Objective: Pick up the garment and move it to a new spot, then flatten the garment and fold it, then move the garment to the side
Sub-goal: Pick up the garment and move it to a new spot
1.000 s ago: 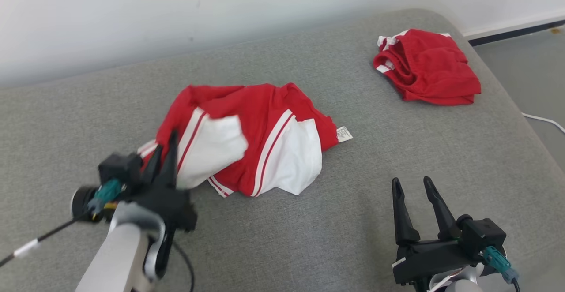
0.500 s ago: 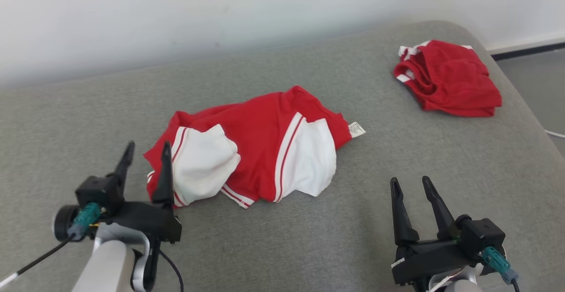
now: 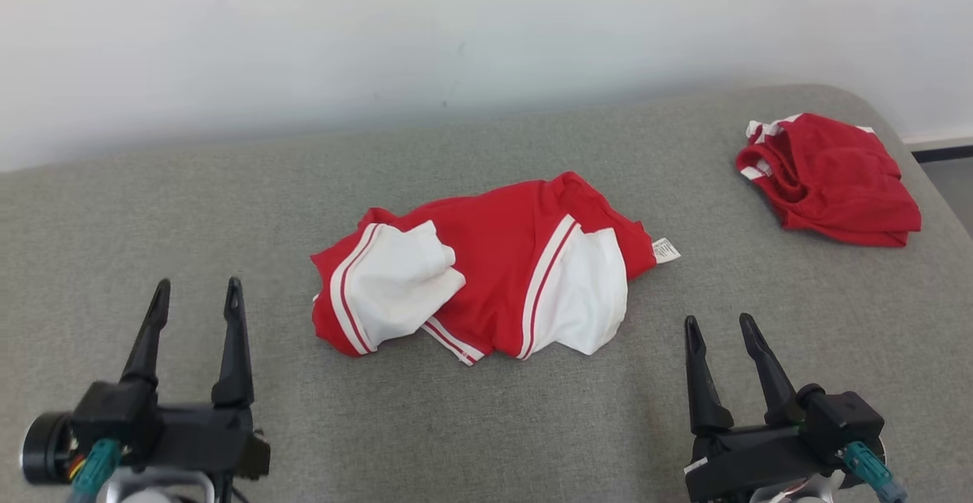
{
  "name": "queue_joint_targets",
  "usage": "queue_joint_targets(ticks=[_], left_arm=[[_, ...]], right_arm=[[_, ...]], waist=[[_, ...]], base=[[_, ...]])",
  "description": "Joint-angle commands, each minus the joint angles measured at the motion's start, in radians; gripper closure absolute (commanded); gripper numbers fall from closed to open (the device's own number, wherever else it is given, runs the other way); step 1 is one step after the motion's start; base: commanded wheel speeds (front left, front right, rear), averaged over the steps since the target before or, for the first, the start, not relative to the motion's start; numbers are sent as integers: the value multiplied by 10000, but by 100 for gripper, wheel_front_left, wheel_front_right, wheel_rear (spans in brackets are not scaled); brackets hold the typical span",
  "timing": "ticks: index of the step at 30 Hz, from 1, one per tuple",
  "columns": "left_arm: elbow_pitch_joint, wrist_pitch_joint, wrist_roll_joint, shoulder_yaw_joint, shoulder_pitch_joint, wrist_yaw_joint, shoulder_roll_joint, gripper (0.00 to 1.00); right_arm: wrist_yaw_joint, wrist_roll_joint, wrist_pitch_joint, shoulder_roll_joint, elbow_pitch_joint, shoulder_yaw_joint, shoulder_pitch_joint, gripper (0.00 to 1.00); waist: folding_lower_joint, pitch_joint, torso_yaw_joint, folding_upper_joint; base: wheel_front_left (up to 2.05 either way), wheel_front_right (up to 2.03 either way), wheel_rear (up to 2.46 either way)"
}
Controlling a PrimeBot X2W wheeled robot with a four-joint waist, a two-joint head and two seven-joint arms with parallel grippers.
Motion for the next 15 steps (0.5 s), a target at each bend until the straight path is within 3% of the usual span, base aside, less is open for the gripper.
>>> queue_joint_targets(ticks=[1,15], left_arm=[[-90,-26,175,57,251,15,7,0],[-873,-28,478,985,2097,-352,-362,0]], right_arm=[[-27,-73,-41,21,-27,-12,101,0],[-27,-188,-29,23,-50,-343,639,0]], waist=[[1,-152,137,0],[1,-647,526,0]], base=[[0,0,0],[0,0,0]])
